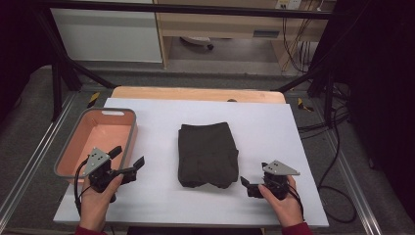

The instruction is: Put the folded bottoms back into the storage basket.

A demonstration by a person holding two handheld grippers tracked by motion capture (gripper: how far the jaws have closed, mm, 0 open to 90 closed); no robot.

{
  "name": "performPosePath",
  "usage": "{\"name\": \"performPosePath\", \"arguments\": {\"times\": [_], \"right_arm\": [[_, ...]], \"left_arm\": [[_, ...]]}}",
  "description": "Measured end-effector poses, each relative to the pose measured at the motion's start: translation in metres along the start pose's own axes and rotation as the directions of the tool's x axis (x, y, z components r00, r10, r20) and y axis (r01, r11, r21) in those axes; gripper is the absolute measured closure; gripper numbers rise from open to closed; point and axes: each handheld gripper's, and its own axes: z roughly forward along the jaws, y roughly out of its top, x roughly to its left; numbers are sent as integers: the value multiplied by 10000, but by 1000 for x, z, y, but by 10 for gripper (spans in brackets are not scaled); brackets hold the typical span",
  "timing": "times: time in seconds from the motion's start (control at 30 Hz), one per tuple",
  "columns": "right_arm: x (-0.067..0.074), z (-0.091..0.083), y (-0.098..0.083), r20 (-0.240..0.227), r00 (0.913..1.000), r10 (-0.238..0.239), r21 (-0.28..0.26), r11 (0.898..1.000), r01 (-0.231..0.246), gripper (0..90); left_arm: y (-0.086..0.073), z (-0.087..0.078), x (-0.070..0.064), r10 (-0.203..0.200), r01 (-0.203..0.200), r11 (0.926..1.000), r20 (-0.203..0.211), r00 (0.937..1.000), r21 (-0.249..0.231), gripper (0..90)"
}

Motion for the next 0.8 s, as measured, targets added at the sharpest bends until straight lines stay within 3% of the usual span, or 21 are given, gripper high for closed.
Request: {"name": "performPosePath", "arguments": {"times": [0.37,0.67,0.8], "right_arm": [[10,-6,7,-248,9995,-184,-487,9987,172,47],[25,-7,10,-610,9973,-403,-466,9982,375,48],[30,-6,11,-492,9971,-584,-437,9975,563,42]], "left_arm": [[0,0,2,-49,42,9996,-261,9996,-264,69],[0,0,2,-42,32,9994,-283,9996,-342,69],[0,1,1,-13,6,9996,-241,9997,-293,69]]}}
